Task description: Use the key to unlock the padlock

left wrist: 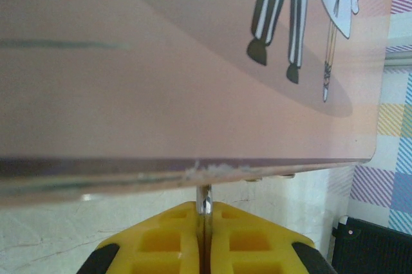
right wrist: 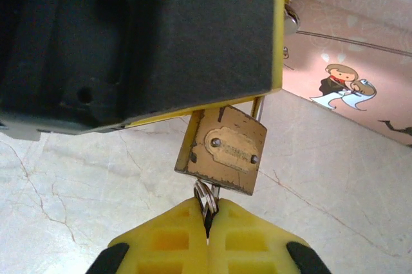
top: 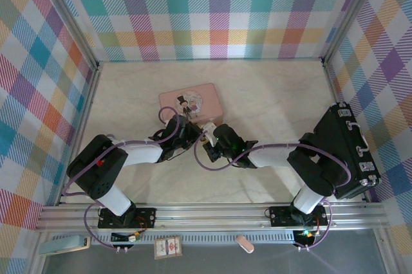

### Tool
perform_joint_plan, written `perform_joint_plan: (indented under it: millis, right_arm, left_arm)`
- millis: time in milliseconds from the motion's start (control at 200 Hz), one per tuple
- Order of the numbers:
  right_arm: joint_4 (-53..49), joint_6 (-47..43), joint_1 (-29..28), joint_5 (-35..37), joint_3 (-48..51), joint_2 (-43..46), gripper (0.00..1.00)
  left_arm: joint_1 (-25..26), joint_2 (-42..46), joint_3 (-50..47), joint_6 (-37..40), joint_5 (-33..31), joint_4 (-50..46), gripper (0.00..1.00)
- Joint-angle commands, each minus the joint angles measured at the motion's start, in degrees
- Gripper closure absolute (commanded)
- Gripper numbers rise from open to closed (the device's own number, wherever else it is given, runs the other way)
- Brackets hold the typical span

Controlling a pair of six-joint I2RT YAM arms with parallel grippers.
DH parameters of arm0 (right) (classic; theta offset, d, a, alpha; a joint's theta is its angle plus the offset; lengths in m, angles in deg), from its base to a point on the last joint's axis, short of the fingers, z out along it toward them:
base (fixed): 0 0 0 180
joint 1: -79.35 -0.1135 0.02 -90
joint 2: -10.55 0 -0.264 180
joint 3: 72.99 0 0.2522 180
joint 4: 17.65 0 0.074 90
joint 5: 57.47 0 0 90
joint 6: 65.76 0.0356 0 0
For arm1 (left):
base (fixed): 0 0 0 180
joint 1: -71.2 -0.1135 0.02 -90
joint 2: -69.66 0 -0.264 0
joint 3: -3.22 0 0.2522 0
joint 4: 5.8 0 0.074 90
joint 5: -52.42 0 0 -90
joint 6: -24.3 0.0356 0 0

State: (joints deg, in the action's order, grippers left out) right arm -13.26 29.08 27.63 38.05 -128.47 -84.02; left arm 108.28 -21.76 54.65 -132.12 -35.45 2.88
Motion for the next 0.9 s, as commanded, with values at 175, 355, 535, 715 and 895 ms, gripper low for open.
perform_joint_plan:
  millis: [175, 355, 535, 715, 895]
  right_arm:
    - [2.51, 11.44, 1.28, -6.05, -0.51, 0.61, 1.0]
    - [5.18, 18.66, 4.27, -12.92, 0.81, -0.11, 1.0]
    - [8.18, 22.29, 6.2, -16.07, 2.51, -0.51, 1.0]
    - [8.42, 23.35, 6.55, -17.26, 2.53, -0.62, 1.0]
    - [9.97, 28.67, 7.91, -20.91, 2.91, -1.82, 1.0]
  left_arm:
    - [0.28, 2.35, -0.21, -0.48, 0.27, -2.05, 0.77]
    - [-0.29, 4.6, -1.37, 0.57, -0.86, -3.03, 0.57]
    - [-1.47, 6.33, -2.42, 1.2, -1.34, -4.65, 0.52]
    - [-1.83, 6.58, -1.72, 2.43, -1.69, -7.72, 0.5]
    - [-1.92, 7.26, -1.68, 4.0, -2.18, -8.6, 0.5]
